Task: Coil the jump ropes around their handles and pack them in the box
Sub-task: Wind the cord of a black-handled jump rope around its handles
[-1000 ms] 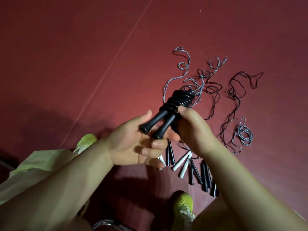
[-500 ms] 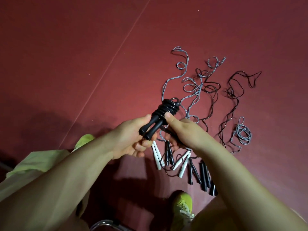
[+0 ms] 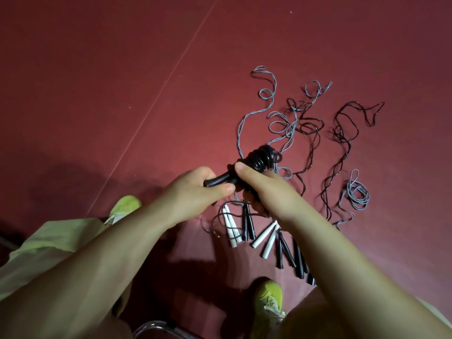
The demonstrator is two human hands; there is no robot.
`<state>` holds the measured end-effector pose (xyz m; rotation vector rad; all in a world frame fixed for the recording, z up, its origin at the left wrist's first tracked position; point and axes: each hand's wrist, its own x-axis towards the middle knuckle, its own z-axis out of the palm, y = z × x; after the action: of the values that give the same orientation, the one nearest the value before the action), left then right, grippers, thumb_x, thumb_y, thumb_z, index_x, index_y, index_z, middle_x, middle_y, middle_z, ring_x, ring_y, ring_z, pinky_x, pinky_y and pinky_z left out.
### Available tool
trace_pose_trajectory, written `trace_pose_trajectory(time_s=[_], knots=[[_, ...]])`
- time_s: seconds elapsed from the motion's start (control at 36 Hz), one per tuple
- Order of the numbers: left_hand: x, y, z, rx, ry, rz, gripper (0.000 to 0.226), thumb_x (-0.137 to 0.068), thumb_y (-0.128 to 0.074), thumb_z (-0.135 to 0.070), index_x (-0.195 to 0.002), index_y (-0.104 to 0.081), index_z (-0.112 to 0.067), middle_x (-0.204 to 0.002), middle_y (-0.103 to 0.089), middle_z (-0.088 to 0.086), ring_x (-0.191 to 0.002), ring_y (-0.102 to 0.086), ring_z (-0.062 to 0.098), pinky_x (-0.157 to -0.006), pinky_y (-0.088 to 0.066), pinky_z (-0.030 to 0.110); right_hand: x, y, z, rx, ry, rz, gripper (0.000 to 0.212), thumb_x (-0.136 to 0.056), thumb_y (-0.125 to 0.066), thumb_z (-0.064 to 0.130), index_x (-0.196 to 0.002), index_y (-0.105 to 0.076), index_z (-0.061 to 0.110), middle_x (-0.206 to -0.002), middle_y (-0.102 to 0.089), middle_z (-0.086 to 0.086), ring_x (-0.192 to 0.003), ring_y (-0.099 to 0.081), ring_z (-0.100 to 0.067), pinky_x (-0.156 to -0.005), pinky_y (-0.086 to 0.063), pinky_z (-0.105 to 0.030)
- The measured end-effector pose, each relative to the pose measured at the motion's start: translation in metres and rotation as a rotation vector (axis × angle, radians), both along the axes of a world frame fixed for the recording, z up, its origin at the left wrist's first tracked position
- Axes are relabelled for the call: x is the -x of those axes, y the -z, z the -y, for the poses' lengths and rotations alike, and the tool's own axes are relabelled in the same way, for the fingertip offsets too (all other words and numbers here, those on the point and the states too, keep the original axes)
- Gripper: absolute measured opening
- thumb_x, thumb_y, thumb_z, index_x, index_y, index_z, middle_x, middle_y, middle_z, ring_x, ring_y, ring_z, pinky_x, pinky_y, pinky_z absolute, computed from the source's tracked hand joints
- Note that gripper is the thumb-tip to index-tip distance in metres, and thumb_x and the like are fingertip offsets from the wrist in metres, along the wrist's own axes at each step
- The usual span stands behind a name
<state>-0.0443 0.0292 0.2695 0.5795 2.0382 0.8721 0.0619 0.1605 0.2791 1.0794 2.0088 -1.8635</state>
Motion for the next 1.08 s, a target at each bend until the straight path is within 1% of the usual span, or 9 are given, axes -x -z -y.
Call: trace_pose_trajectory(time_s=[0.08,0.14,0.22,0.33,0.44,0.64,0.72,0.86,1.08], knots=[[0.002,-0.001,0.0,-0.029,0.004,0.028,0.028,-0.078,-0.068,-0.041,-0.076,-0.052,-0.018,-0.065,-0.055,-0.006,-0.061,-0.046,0.011,-0.063,-0.035,0.03,-0.001,-0.003,-0.001,0.051,-0.002,-0.089,0.043,-0.084,-0.058,0.049,-0.085,-0.063,0.006,-0.057,-0.032,-0.002,-0.044,-0.023,-0.011,-0.041,-0.019,-0.021],[0.003,-0.003,0.001,-0.081,0.004,0.164,0.031,-0.076,-0.074,-0.039,-0.074,-0.052,-0.018,-0.062,-0.055,-0.008,-0.06,-0.049,0.008,-0.066,-0.04,0.03,0.0,-0.005,0.0,0.06,0.0,-0.152,0.035,-0.079,-0.055,0.045,-0.076,-0.055,0.01,-0.059,-0.029,-0.006,-0.047,-0.021,-0.014,-0.044,-0.015,-0.026],[0.002,-0.009,0.004,-0.16,-0.003,0.585,0.028,-0.078,-0.063,-0.043,-0.088,-0.064,-0.017,-0.075,-0.068,-0.004,-0.075,-0.064,0.014,-0.084,-0.052,0.043,0.0,-0.006,0.001,0.11,0.019,-0.261,0.033,-0.07,-0.057,0.04,-0.074,-0.049,0.008,-0.058,-0.03,-0.007,-0.05,-0.023,-0.015,-0.045,-0.017,-0.027],[0.001,-0.011,0.007,-0.273,0.11,1.212,0.059,-0.079,-0.043,-0.06,-0.094,-0.073,-0.011,-0.087,-0.07,0.011,-0.08,-0.066,0.025,-0.079,-0.053,0.045,-0.002,-0.006,-0.004,0.194,0.009,-0.335,0.04,-0.058,-0.053,0.048,-0.071,-0.05,0.01,-0.053,-0.04,0.0,-0.051,-0.032,-0.013,-0.049,-0.022,-0.029],[0.001,-0.011,0.007,-0.376,0.116,1.442,0.057,-0.082,-0.044,-0.059,-0.095,-0.07,-0.01,-0.069,-0.056,0.0,-0.062,-0.054,0.015,-0.073,-0.056,0.043,-0.002,-0.009,-0.006,0.242,-0.031,-0.394,0.039,-0.065,-0.052,0.047,-0.069,-0.05,0.008,-0.055,-0.043,-0.011,-0.053,-0.032,-0.02,-0.053,-0.017,-0.037],[0.006,-0.014,0.004,-0.304,0.009,1.22,0.052,-0.087,-0.036,-0.054,-0.079,-0.07,-0.016,-0.063,-0.047,-0.003,-0.054,-0.038,0.009,-0.064,-0.051,0.032,-0.002,-0.01,-0.011,0.14,-0.106,-0.285,0.047,-0.083,-0.054,0.05,-0.081,-0.055,0.003,-0.066,-0.048,-0.012,-0.048,-0.04,-0.016,-0.046,-0.031,-0.023],[0.006,-0.014,0.004,-0.275,-0.022,1.097,0.049,-0.084,-0.035,-0.052,-0.084,-0.065,-0.012,-0.064,-0.047,-0.002,-0.054,-0.037,0.009,-0.064,-0.049,0.032,-0.002,-0.011,-0.01,0.047,-0.103,-0.188,0.051,-0.091,-0.053,0.051,-0.071,-0.056,0.004,-0.061,-0.048,-0.014,-0.043,-0.041,-0.015,-0.042,-0.032,-0.02],[0.003,-0.014,0.003,-0.241,-0.055,0.874,0.046,-0.079,-0.039,-0.052,-0.091,-0.059,-0.012,-0.063,-0.048,-0.002,-0.055,-0.037,0.01,-0.064,-0.047,0.03,-0.001,-0.006,-0.008,-0.14,-0.071,-0.025,0.063,-0.07,-0.044,0.072,-0.059,-0.06,0.013,-0.047,-0.05,-0.005,-0.043,-0.045,-0.018,-0.055,-0.039,-0.03],[0.001,-0.009,0.001,-0.14,-0.139,0.522,0.045,-0.098,-0.034,-0.046,-0.085,-0.066,-0.018,-0.063,-0.055,-0.008,-0.061,-0.042,0.01,-0.072,-0.048,0.032,0.001,-0.001,-0.004,-0.211,-0.055,0.033,0.061,-0.093,-0.042,0.059,-0.05,-0.052,0.017,-0.043,-0.049,-0.003,-0.039,-0.047,-0.015,-0.057,-0.038,-0.027]])
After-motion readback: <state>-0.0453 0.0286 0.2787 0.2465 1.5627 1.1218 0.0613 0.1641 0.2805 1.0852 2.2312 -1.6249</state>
